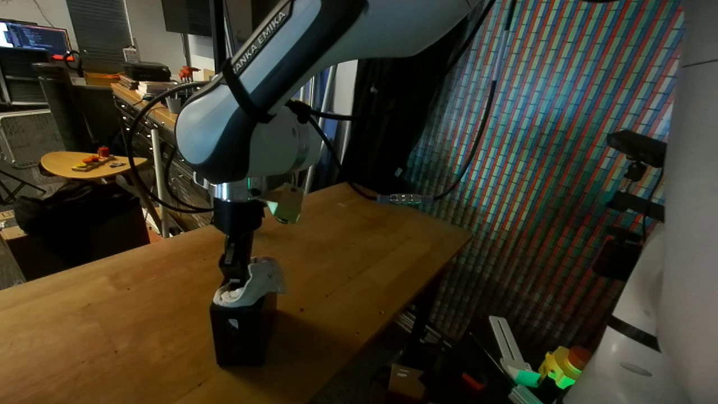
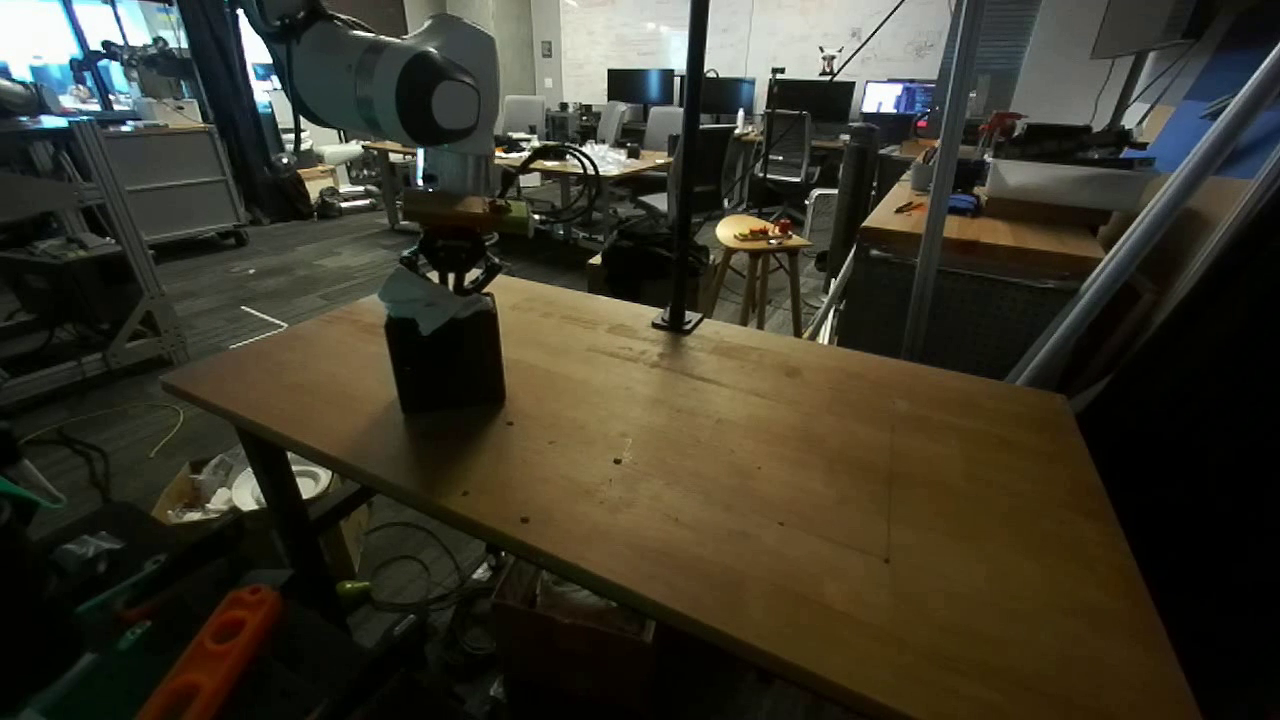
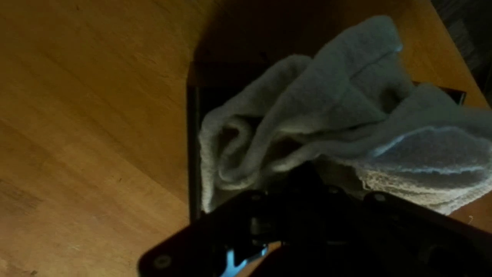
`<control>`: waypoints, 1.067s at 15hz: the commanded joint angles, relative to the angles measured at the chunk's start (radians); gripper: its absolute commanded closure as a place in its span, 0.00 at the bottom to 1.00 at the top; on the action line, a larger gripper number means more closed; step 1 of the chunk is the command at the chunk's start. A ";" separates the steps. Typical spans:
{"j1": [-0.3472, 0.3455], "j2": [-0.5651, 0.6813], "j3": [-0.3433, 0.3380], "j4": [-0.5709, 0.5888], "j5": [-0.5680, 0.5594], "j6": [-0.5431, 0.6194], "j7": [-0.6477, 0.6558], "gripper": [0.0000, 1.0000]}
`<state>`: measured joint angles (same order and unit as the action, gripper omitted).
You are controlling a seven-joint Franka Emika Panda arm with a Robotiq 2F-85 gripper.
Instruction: Put the towel in the box
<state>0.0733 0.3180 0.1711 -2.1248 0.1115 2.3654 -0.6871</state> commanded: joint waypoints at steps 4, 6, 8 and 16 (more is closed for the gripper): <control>-0.022 0.018 0.033 0.046 0.016 -0.016 -0.011 0.92; -0.019 -0.010 0.022 0.041 0.004 -0.026 0.025 0.88; -0.019 -0.045 0.007 0.039 -0.011 -0.041 0.070 0.87; -0.046 -0.212 -0.070 -0.043 0.018 -0.125 0.324 0.81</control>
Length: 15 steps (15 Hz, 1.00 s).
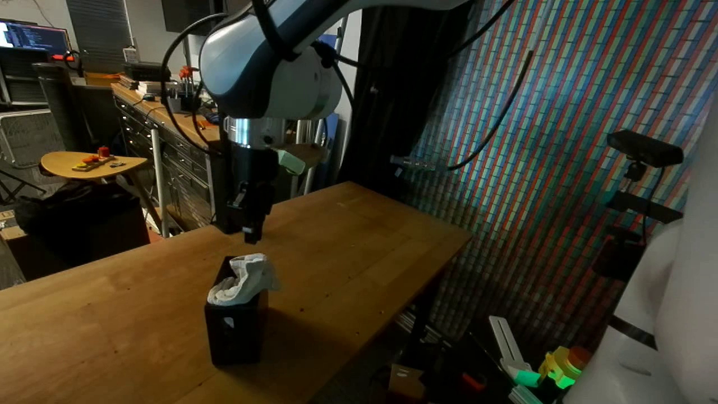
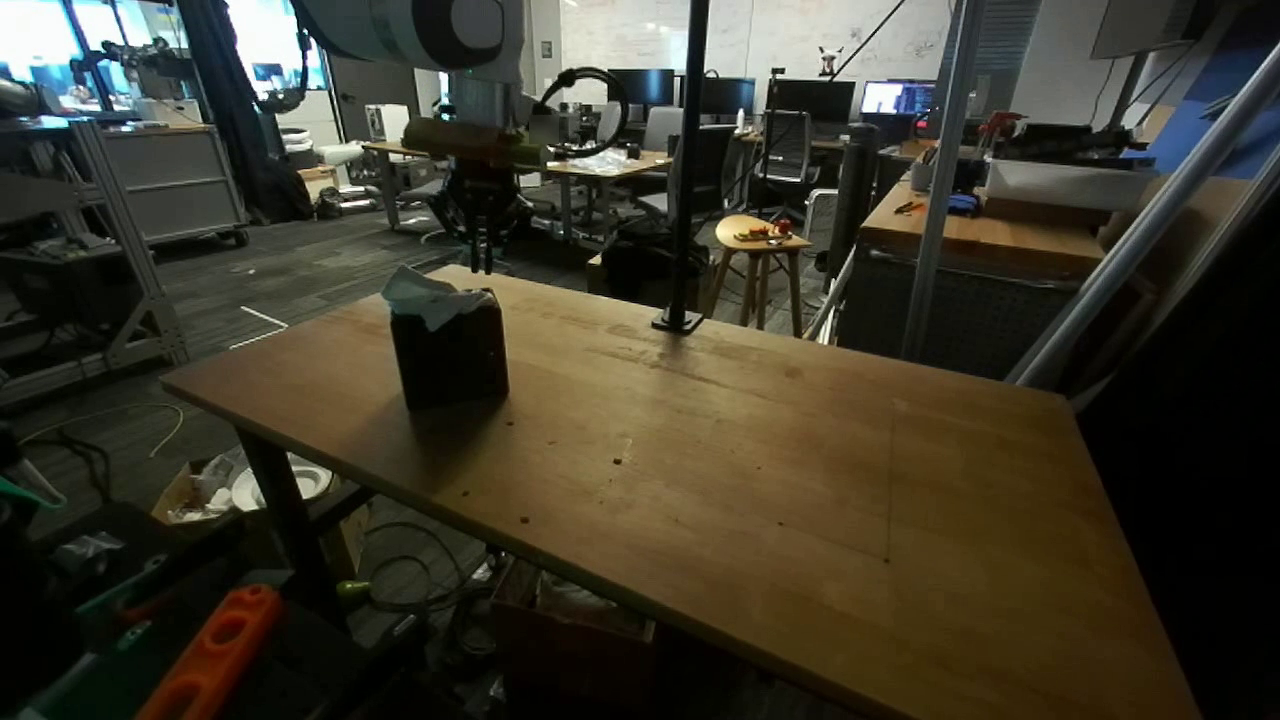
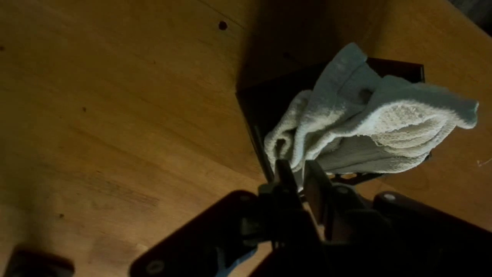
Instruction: Put the towel in the box
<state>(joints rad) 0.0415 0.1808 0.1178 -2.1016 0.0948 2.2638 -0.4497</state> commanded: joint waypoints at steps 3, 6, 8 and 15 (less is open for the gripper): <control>-0.021 -0.096 -0.027 -0.131 0.126 -0.006 0.154 0.73; -0.019 -0.108 -0.024 -0.200 0.244 0.050 0.181 0.47; -0.017 -0.112 -0.020 -0.237 0.316 0.098 0.181 0.40; -0.016 -0.103 -0.001 -0.308 0.514 0.247 0.137 0.51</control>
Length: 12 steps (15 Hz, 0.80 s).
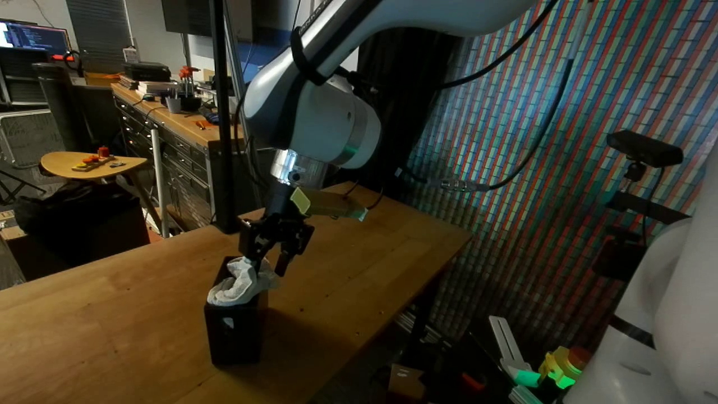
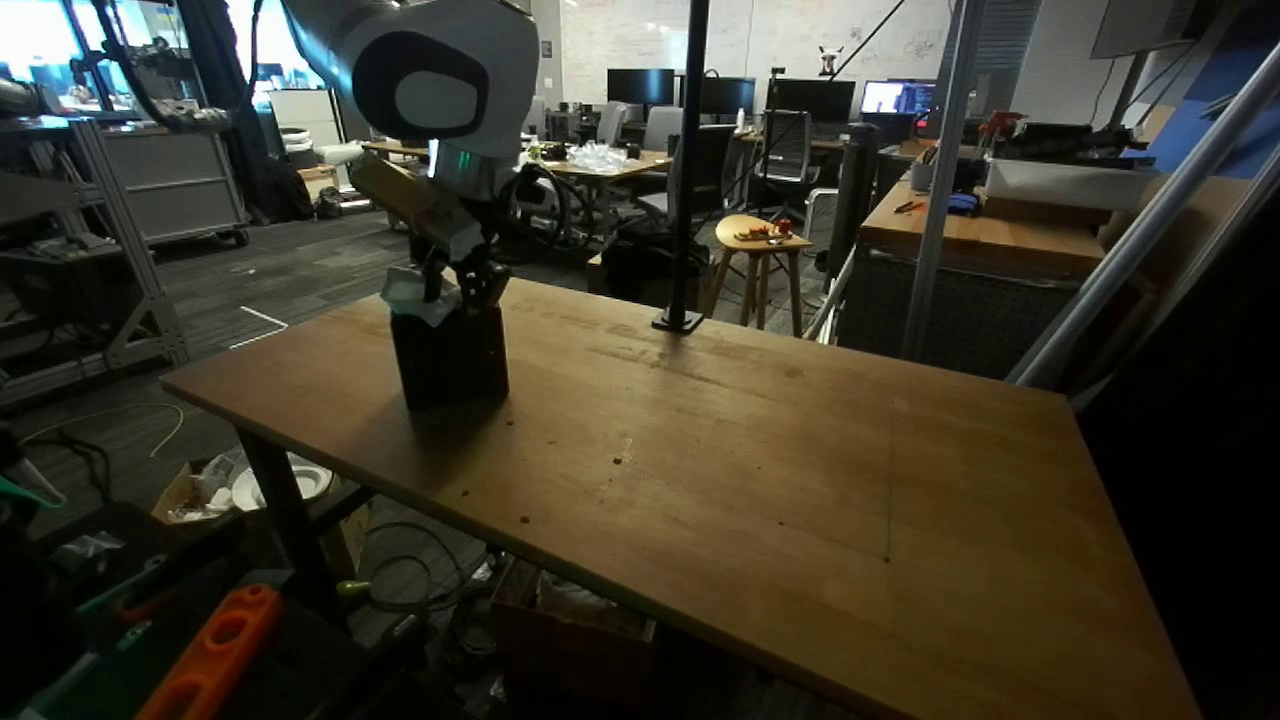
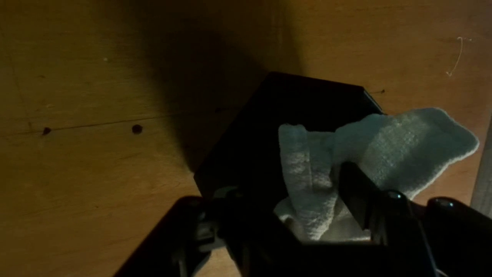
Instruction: Put the towel in the box
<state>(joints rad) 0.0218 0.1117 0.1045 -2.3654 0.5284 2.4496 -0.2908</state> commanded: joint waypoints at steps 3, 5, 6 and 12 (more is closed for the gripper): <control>0.008 -0.030 0.017 -0.044 0.111 0.084 -0.025 0.73; 0.012 -0.032 0.013 -0.034 0.076 0.072 -0.006 0.90; 0.014 -0.036 0.010 -0.028 0.054 0.060 0.006 0.91; 0.020 -0.048 0.005 -0.002 -0.091 -0.010 0.058 0.91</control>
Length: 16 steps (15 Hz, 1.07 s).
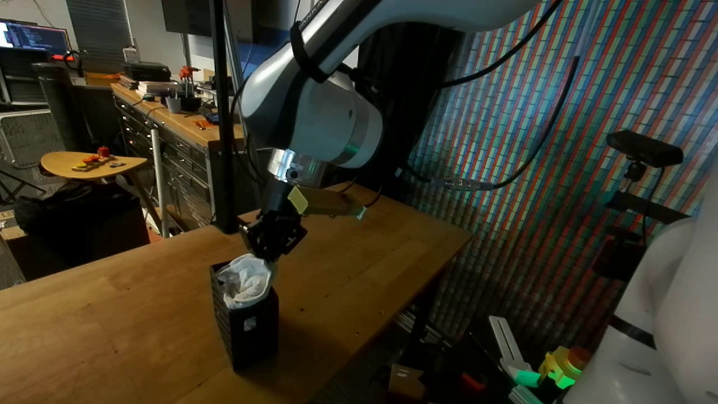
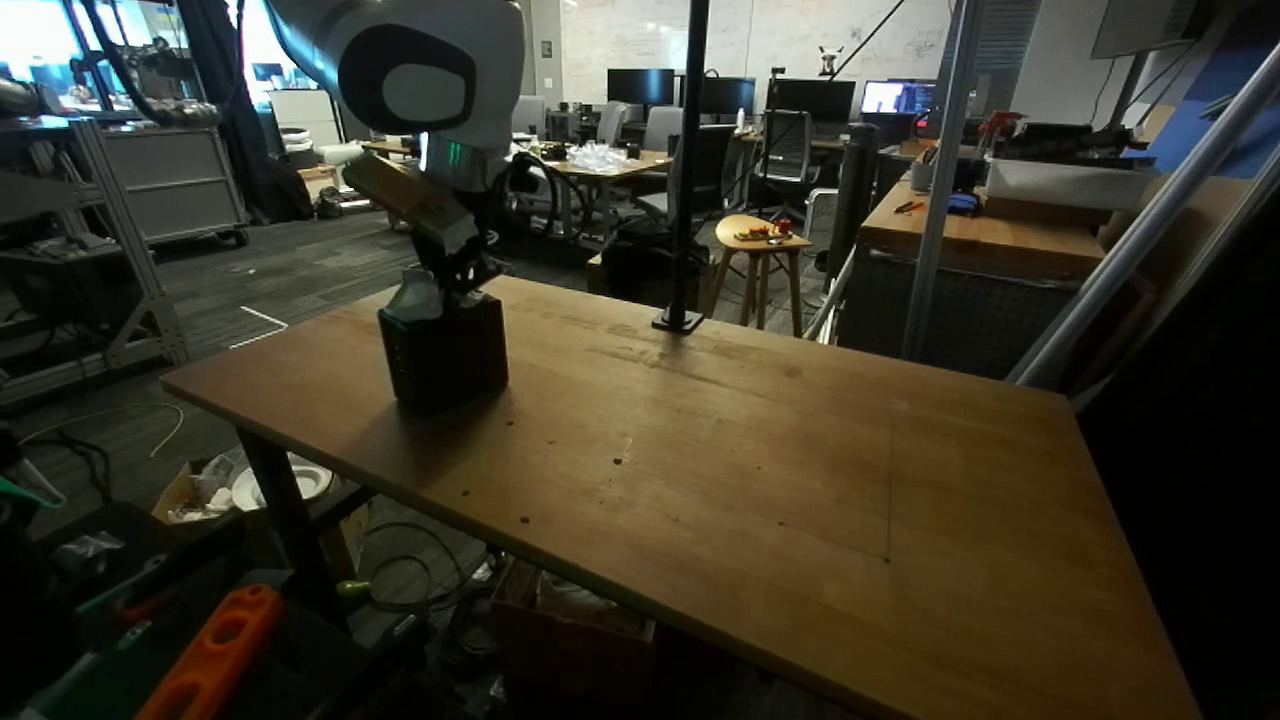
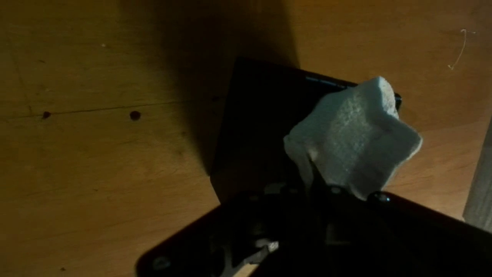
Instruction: Put the towel in the box
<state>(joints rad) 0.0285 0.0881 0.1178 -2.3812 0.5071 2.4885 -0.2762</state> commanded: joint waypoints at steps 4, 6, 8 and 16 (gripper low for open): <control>0.020 -0.024 -0.008 0.045 -0.158 -0.122 0.077 0.91; 0.026 -0.022 -0.009 0.076 -0.228 -0.177 0.103 0.93; 0.034 -0.014 -0.008 0.121 -0.308 -0.247 0.127 0.94; 0.067 0.016 0.005 0.256 -0.430 -0.398 0.106 0.93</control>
<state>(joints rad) 0.0834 0.0924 0.1212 -2.1745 0.1007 2.1281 -0.1684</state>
